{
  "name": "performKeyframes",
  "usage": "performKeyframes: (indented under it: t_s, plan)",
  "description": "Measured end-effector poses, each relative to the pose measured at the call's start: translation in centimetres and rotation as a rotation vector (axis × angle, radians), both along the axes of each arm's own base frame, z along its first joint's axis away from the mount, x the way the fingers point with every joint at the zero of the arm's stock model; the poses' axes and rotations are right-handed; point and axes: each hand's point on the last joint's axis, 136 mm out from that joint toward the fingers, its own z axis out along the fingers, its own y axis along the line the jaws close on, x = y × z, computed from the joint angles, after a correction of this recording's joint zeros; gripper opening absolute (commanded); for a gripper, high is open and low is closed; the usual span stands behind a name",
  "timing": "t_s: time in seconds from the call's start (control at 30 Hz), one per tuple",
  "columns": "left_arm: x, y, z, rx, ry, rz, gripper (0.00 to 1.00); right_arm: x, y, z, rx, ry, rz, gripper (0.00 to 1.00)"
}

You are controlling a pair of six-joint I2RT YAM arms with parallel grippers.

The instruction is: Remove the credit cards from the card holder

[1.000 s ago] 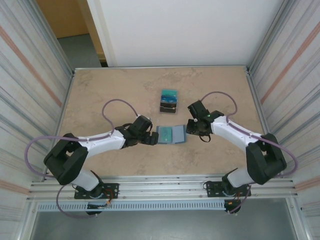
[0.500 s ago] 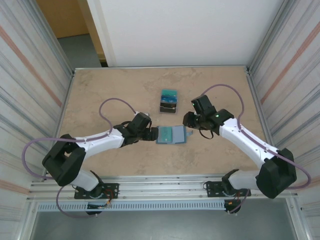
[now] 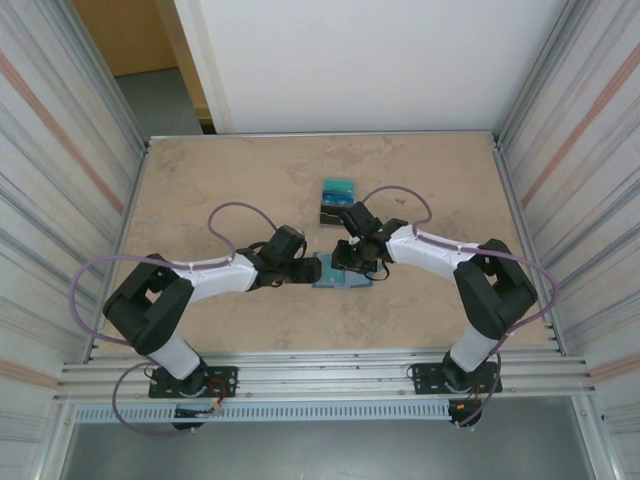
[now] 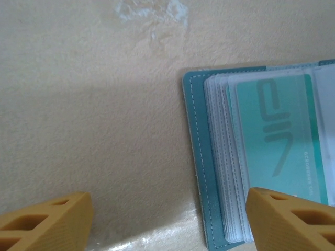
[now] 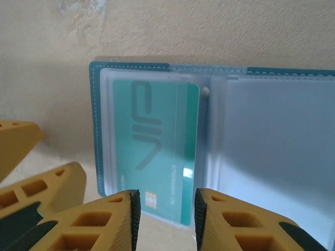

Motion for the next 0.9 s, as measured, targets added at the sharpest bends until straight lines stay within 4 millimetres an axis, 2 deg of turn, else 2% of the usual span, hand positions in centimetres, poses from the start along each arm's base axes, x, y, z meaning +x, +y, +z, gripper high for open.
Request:
performKeyframes:
  t_s: [0.17,0.33,0.57,0.9]
  plan:
    - [0.1,-0.9,-0.4,-0.018,0.016,-0.022,0.63,1.2,0.0,-0.5,0.039,0.011,-0.035,0.33]
    - [0.1,-1.8,-0.4,-0.024,0.016,-0.039,0.61,2.0,0.5,-0.9,0.078,0.014,-0.040,0.32]
    - [-0.1,-2.5,-0.5,-0.029,0.021,-0.057,0.55,1.8,0.7,-2.1,0.079,0.041,-0.036,0.31]
    - [-0.2,-2.5,-0.7,-0.029,0.027,-0.060,0.49,1.6,0.5,-1.7,0.089,0.026,-0.037,0.27]
